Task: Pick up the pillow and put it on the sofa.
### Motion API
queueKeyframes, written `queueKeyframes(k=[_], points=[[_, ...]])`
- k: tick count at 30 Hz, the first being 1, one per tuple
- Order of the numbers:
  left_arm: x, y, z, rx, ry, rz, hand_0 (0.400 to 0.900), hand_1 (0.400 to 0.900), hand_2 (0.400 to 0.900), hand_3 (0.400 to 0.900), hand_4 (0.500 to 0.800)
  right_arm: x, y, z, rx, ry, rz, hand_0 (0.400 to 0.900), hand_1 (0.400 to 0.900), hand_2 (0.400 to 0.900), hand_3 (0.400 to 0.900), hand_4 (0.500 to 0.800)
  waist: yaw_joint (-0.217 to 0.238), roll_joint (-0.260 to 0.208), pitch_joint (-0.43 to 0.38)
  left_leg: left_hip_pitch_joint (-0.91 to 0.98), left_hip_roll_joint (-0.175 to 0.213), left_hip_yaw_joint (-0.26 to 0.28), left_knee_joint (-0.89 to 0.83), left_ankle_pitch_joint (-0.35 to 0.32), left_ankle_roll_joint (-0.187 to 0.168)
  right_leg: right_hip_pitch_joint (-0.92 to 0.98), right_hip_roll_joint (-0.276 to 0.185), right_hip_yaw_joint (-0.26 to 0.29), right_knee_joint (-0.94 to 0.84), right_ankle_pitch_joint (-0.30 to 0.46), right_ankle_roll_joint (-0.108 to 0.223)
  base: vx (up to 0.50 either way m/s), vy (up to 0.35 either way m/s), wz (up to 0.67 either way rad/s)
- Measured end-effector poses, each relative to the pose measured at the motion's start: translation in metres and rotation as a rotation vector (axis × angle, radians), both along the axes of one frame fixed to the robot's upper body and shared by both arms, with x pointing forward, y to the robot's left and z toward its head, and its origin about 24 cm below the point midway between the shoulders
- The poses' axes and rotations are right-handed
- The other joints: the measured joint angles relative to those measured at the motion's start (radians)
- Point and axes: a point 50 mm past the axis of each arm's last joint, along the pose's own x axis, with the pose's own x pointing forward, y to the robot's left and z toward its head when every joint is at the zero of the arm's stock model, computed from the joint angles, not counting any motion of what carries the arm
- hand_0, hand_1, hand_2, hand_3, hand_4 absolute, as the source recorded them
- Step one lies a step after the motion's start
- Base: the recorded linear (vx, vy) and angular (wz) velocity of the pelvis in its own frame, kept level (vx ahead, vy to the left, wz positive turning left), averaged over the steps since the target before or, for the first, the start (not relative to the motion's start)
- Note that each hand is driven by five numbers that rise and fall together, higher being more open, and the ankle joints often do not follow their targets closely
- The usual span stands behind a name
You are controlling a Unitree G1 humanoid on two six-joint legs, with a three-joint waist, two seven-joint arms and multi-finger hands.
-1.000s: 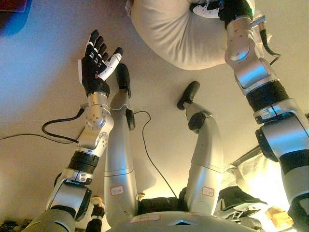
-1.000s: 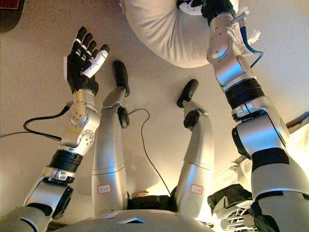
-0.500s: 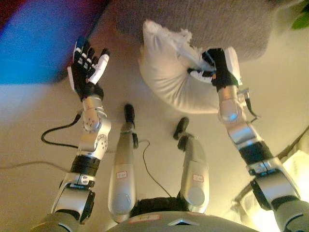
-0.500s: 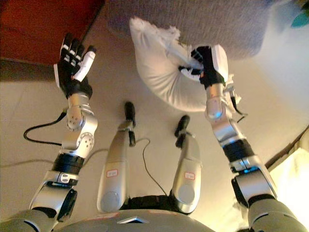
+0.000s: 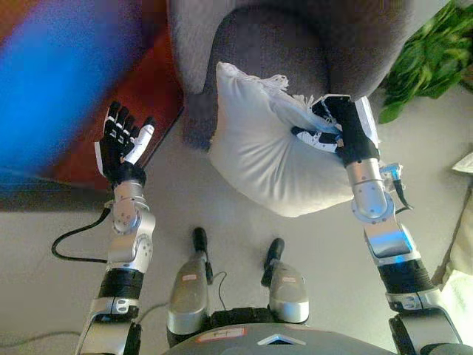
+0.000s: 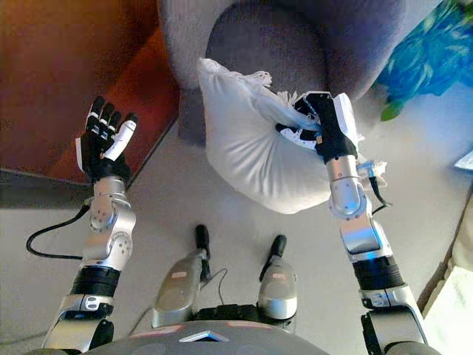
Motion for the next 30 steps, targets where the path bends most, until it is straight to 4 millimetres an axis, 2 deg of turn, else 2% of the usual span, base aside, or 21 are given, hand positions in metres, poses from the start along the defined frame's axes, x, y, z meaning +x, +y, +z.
queueKeyframes(k=[6,8,12,17,20,23,24,25,27,30], points=[[-0.013,-0.004,-0.020,-0.030,0.061,-0.033,0.900,0.900,0.900,0.900,0.800,0.000,-0.013,0.004,0.098,-0.002,-0.011,0.400,0.400,0.400,0.400,0.500,0.003,-0.009,-0.091,0.056,0.004,0.000,-0.041,0.002,-0.008,0.056,0.013,-0.010,-0.038,0.000,0.000,0.05,-0.025,0.10],[-0.017,-0.005,-0.026,-0.031,0.084,-0.048,0.900,0.900,0.900,0.900,0.800,0.007,-0.015,-0.001,0.117,0.027,-0.012,0.400,0.400,0.400,0.400,0.500,0.012,-0.022,-0.109,0.061,0.008,-0.006,-0.041,0.003,-0.013,0.071,0.020,-0.016,-0.050,0.000,0.000,0.01,-0.059,0.19],[-0.025,-0.009,-0.034,-0.031,0.115,-0.101,0.900,0.900,0.900,0.900,0.800,0.037,-0.033,-0.002,0.041,0.113,-0.058,0.400,0.400,0.400,0.400,0.500,0.055,-0.036,-0.123,0.042,0.017,-0.022,-0.039,0.013,-0.022,0.069,0.033,-0.021,-0.062,0.000,0.000,-0.02,-0.075,0.17],[-0.036,-0.005,-0.039,-0.077,0.127,-0.102,0.900,0.900,0.900,0.900,0.800,0.066,-0.050,0.014,-0.038,0.153,-0.122,0.400,0.400,0.400,0.400,0.500,0.084,-0.032,-0.127,-0.036,0.034,-0.073,-0.036,0.041,-0.034,0.033,0.063,-0.050,-0.082,0.003,-0.005,-0.02,-0.093,0.27],[-0.040,-0.005,-0.044,-0.105,0.143,-0.110,0.900,0.900,0.900,0.900,0.800,0.091,-0.065,0.025,-0.051,0.208,-0.218,0.400,0.400,0.400,0.400,0.500,0.123,-0.029,-0.125,-0.078,0.043,-0.102,-0.035,0.054,-0.042,0.016,0.080,-0.072,-0.099,0.008,-0.012,-0.04,-0.095,0.40],[-0.038,-0.011,-0.041,-0.098,0.137,-0.180,0.900,0.900,0.900,0.900,0.800,0.104,-0.101,0.050,-0.001,0.241,-0.406,0.400,0.400,0.400,0.400,0.500,0.170,-0.001,-0.109,-0.131,0.043,-0.143,-0.036,0.071,-0.045,-0.005,0.090,-0.109,-0.106,0.010,-0.014,-0.03,-0.096,0.47],[-0.037,-0.012,-0.040,-0.095,0.132,-0.200,0.900,0.900,0.900,0.900,0.800,0.104,-0.114,0.062,0.011,0.236,-0.469,0.622,0.622,0.622,0.622,0.633,0.182,0.010,-0.105,-0.151,0.041,-0.163,-0.036,0.076,-0.046,-0.014,0.092,-0.124,-0.107,0.010,-0.014,0.00,-0.114,0.61],[-0.034,-0.015,-0.037,-0.083,0.128,-0.231,0.900,0.900,0.900,0.900,0.800,0.099,-0.133,0.074,0.036,0.238,-0.547,0.900,0.900,0.900,0.900,0.800,0.207,0.023,-0.100,-0.170,0.040,-0.177,-0.036,0.081,-0.045,-0.024,0.094,-0.135,-0.107,0.010,-0.014,0.03,-0.087,0.53],[-0.030,-0.020,-0.033,-0.076,0.111,-0.281,0.900,0.900,0.900,0.900,0.800,0.085,-0.164,0.094,0.035,0.230,-0.670,0.900,0.900,0.900,0.900,0.800,0.245,0.044,-0.089,-0.195,0.033,-0.208,-0.037,0.090,-0.045,-0.030,0.095,-0.166,-0.107,0.010,-0.014,0.06,-0.071,0.41],[-0.027,-0.019,-0.028,-0.045,0.102,-0.315,0.900,0.900,0.900,0.900,0.800,0.071,-0.187,0.117,0.091,0.202,-0.766,0.900,0.900,0.900,0.900,0.800,0.273,0.062,-0.078,-0.204,0.022,-0.235,-0.040,0.095,-0.043,-0.023,0.091,-0.186,-0.107,0.010,-0.014,0.06,-0.027,0.17]])
